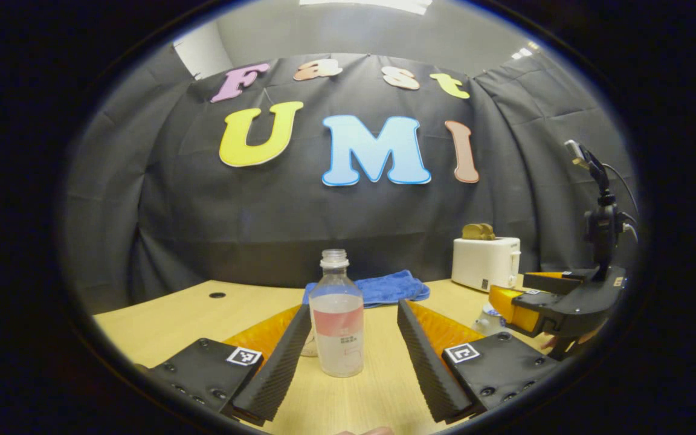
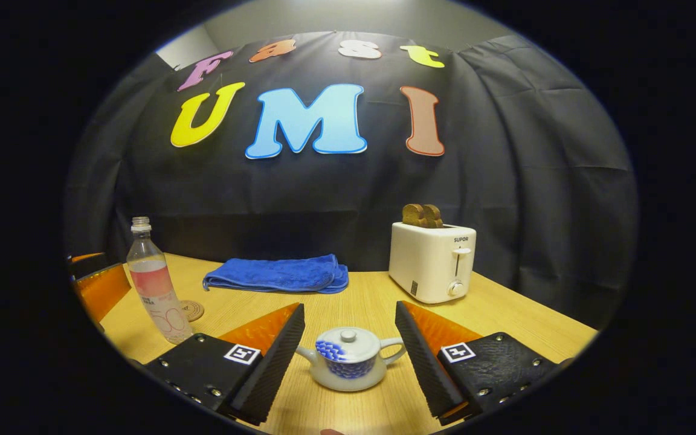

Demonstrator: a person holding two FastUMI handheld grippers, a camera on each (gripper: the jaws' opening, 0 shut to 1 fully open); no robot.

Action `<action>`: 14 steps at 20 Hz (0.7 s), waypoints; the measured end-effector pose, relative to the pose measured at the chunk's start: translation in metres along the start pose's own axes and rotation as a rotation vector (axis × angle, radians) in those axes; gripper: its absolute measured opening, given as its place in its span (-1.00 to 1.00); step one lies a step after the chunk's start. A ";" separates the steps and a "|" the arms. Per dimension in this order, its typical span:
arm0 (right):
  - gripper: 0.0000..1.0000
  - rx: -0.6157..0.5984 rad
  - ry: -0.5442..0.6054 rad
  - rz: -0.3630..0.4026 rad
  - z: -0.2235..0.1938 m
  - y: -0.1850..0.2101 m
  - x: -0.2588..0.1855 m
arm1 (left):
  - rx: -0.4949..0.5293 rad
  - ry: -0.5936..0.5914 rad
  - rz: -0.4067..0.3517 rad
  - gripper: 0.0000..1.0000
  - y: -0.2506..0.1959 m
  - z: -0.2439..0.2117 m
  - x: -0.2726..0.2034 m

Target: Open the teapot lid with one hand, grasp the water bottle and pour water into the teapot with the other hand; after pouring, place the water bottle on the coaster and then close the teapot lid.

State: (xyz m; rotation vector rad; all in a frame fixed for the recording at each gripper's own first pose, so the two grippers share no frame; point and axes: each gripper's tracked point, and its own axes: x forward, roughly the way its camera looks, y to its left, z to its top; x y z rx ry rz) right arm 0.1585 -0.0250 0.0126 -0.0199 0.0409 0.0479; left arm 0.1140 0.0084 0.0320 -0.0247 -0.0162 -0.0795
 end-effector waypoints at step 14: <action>-0.65 -0.012 0.069 0.009 -0.017 -0.002 0.023 | -0.026 0.033 0.029 1.00 0.018 -0.008 0.004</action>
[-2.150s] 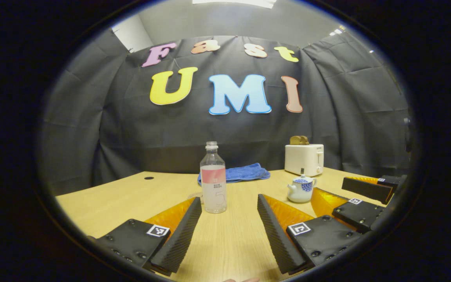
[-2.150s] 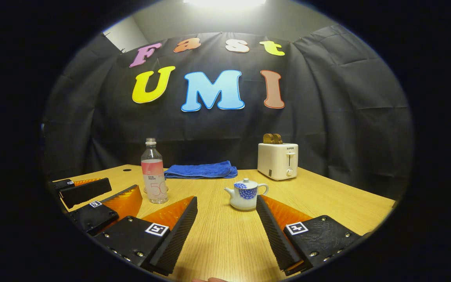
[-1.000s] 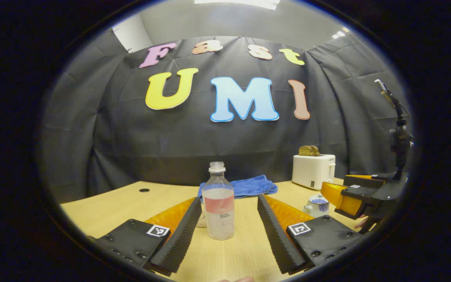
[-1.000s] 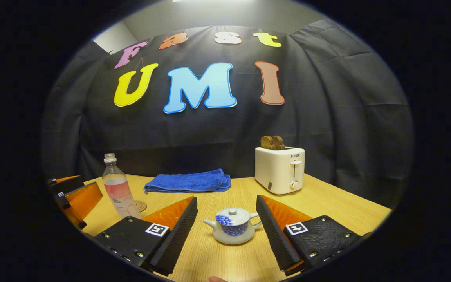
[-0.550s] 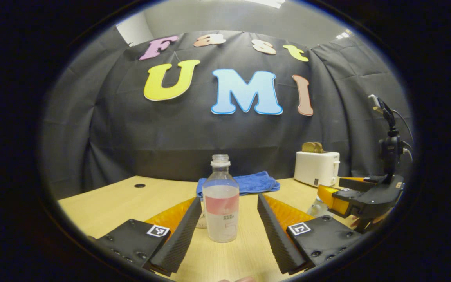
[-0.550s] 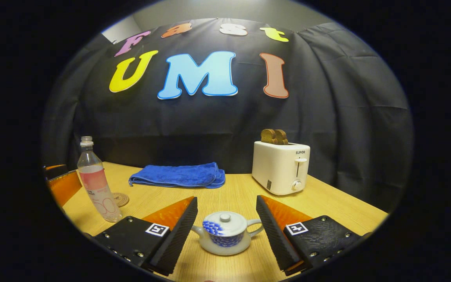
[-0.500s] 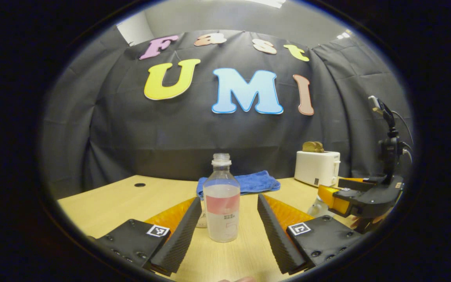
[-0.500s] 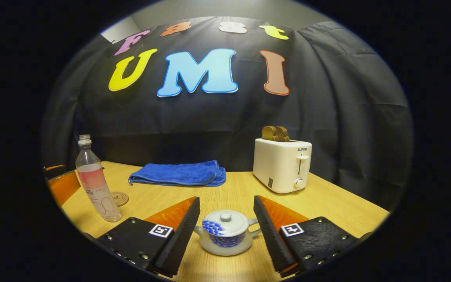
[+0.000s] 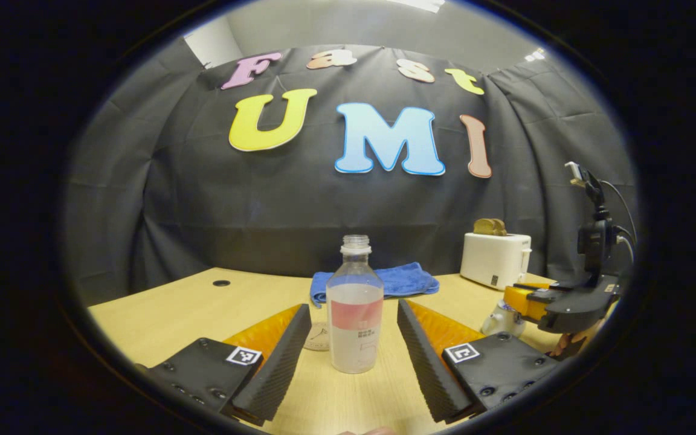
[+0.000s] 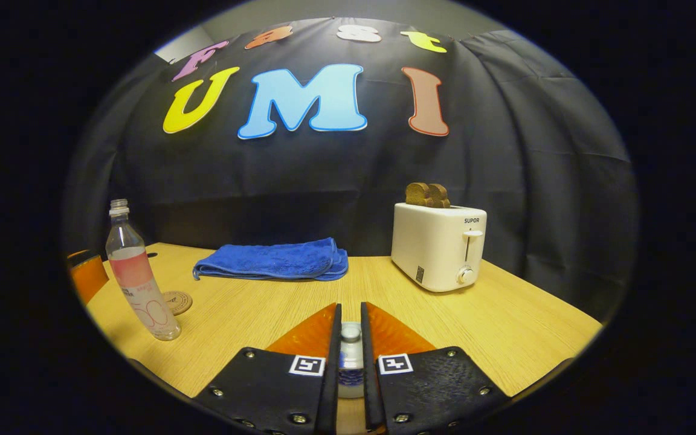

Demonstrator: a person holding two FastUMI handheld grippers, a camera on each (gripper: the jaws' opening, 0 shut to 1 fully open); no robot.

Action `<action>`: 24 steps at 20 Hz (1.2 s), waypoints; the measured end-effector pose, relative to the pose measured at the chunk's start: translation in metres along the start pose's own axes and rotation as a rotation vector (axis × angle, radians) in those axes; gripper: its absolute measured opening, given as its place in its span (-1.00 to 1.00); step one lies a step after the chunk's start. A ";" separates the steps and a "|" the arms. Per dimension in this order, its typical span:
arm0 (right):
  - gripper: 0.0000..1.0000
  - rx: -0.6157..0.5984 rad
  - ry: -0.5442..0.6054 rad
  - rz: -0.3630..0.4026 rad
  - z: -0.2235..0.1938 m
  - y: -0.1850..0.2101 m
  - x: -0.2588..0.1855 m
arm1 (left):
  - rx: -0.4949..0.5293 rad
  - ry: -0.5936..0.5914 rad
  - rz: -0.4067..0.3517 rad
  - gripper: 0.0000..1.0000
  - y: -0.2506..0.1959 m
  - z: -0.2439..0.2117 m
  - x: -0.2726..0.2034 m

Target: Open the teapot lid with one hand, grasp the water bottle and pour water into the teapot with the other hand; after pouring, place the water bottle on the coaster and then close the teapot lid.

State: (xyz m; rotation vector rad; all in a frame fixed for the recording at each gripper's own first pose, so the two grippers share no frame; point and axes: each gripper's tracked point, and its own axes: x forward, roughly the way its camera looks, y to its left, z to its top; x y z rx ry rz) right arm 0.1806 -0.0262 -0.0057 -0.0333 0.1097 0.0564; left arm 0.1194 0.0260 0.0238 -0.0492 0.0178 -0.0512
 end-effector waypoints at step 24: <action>-0.92 -0.052 -0.141 0.062 0.050 0.018 -0.048 | 0.033 0.033 0.011 1.00 -0.010 -0.011 0.029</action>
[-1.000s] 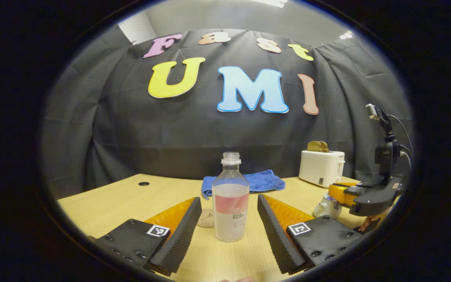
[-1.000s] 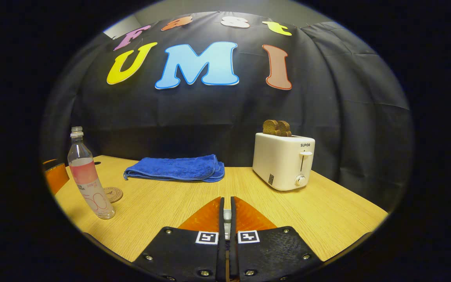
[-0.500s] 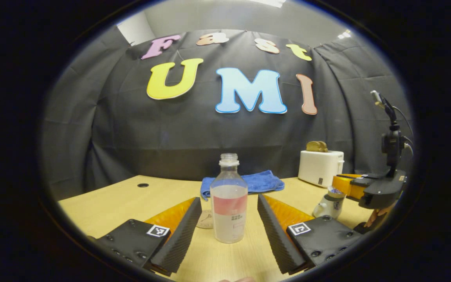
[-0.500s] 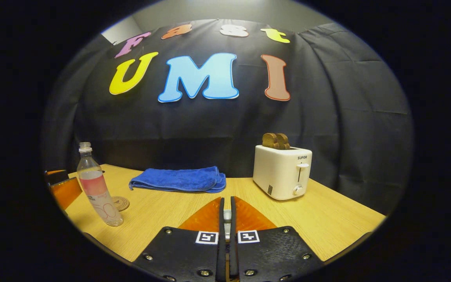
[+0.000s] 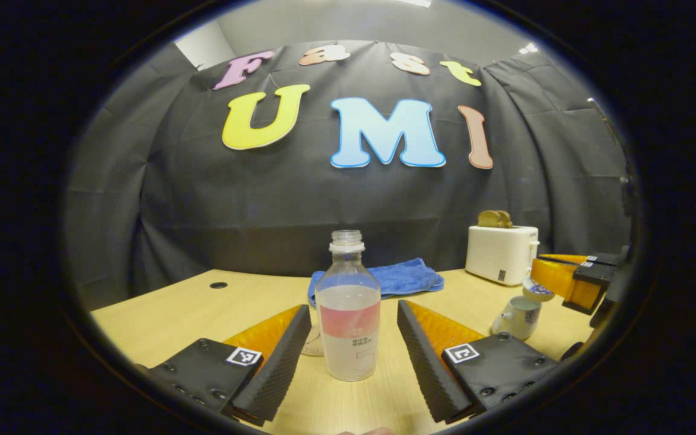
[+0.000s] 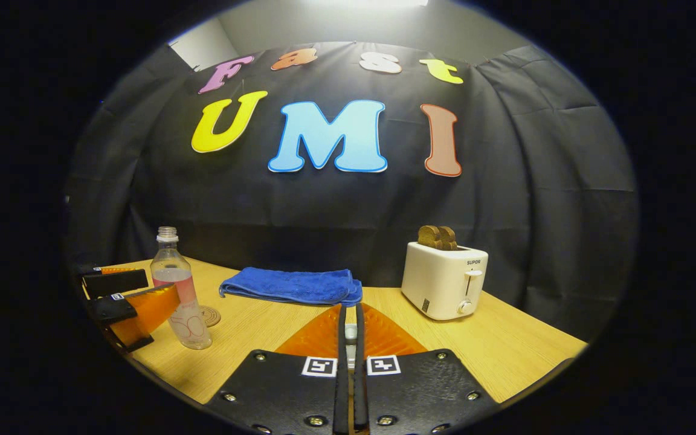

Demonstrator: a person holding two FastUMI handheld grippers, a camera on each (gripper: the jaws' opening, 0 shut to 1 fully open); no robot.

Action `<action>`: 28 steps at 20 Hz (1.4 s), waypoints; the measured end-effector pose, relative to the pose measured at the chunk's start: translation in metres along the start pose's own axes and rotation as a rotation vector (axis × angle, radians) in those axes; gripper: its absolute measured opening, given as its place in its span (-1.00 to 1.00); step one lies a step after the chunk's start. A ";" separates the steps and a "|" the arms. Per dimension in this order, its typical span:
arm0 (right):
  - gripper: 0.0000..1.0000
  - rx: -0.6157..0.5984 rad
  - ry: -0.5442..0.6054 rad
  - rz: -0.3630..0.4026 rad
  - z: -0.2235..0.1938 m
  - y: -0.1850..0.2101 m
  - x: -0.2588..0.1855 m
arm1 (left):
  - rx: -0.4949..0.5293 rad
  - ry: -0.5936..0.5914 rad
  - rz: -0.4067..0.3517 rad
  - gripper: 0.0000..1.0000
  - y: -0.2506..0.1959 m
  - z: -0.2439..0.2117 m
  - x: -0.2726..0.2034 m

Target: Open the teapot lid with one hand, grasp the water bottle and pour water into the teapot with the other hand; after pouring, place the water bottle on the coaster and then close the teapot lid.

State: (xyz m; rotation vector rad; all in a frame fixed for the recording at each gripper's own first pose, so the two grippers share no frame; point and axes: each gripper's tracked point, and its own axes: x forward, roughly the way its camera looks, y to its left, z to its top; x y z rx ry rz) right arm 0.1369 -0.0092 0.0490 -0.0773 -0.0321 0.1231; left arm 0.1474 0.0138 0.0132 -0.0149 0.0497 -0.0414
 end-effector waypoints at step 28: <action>-0.92 -0.002 -0.011 0.017 -0.007 -0.012 -0.146 | 0.102 0.031 -0.038 0.73 -0.017 0.004 0.032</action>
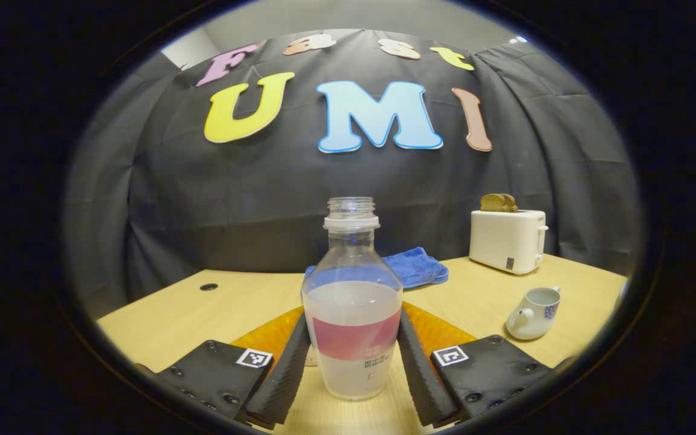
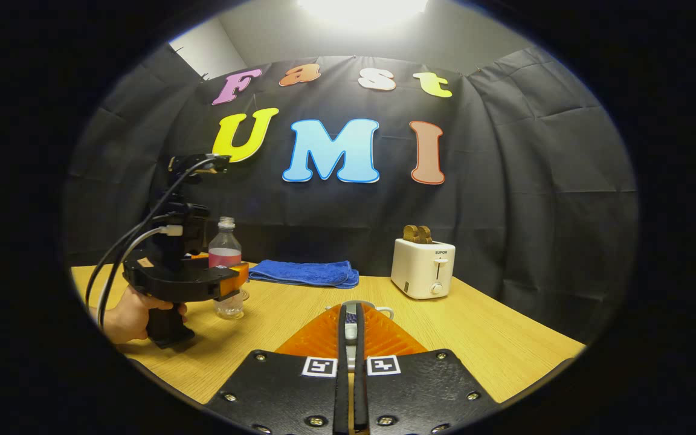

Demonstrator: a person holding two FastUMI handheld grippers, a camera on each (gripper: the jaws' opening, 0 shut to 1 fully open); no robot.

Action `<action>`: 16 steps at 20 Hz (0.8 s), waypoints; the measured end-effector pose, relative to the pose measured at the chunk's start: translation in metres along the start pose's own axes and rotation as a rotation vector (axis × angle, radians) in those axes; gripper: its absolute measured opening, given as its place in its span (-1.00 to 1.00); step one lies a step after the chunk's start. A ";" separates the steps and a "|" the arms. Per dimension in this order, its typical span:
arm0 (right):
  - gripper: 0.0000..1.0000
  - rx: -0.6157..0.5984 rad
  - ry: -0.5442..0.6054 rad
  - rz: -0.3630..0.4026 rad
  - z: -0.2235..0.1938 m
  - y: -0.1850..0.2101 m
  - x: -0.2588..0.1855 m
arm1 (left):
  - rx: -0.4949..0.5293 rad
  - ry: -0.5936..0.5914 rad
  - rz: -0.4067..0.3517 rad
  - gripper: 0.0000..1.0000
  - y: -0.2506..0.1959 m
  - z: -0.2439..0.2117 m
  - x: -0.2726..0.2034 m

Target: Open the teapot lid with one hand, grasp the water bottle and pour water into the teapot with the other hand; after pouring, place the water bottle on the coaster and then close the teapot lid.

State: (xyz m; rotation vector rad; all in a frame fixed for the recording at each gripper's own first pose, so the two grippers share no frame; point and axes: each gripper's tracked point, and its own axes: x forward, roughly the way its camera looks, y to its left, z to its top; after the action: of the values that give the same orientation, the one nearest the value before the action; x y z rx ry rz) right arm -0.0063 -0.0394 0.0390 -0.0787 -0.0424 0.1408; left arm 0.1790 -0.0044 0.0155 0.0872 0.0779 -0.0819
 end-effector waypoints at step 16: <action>-0.93 0.043 0.044 0.044 -0.028 0.016 -0.049 | 0.543 0.040 -0.061 0.70 -0.070 -0.001 0.015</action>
State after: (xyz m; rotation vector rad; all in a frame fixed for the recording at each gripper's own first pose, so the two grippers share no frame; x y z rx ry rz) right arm -0.0552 -0.0328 0.0083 -0.0394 0.0061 0.1836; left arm 0.1880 -0.0746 0.0077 0.6288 0.0970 -0.1609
